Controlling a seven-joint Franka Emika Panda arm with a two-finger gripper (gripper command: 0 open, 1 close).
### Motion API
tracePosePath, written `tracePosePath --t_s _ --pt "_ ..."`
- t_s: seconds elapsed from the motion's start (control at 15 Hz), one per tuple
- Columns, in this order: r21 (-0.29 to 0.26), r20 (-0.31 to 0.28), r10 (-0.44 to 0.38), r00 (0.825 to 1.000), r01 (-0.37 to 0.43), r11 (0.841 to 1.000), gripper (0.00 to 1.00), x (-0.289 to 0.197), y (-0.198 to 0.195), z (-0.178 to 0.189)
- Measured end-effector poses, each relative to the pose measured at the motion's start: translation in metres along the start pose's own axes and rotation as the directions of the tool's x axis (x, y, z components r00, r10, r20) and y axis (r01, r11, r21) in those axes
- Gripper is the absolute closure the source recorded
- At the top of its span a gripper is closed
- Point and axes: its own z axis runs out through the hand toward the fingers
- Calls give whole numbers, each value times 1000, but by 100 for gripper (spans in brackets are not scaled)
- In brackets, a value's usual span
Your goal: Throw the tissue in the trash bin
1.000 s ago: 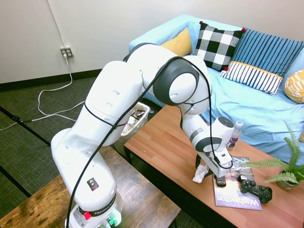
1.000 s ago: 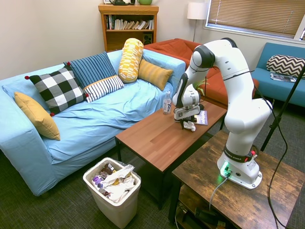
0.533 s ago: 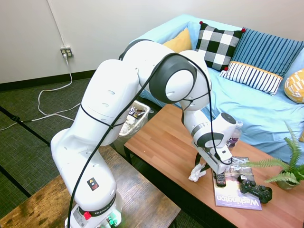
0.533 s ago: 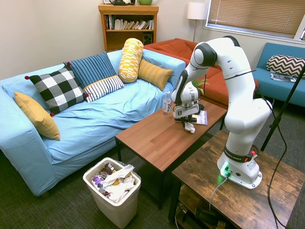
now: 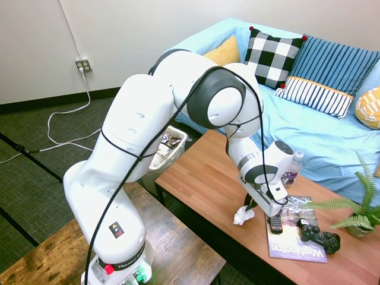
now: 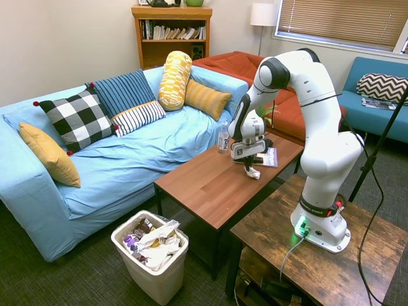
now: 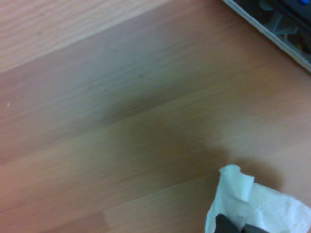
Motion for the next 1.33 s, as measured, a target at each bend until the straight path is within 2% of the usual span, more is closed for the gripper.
tracePosePath --t_s 0.27,0.47,0.67,0.8,1.07,1.33 --pt "39 -12 -16 1000 17 999 100 -5 -5 -29" --pt "94 -27 -65 998 67 993 100 -30 -27 -90" --pt "147 -92 -126 988 139 979 100 -102 -88 -158" --pt "156 -145 -160 976 182 971 100 -159 -138 -181" --pt "127 -197 -244 950 271 954 100 -269 -225 -167" --pt "97 -227 -320 920 349 932 100 -398 -290 -139"
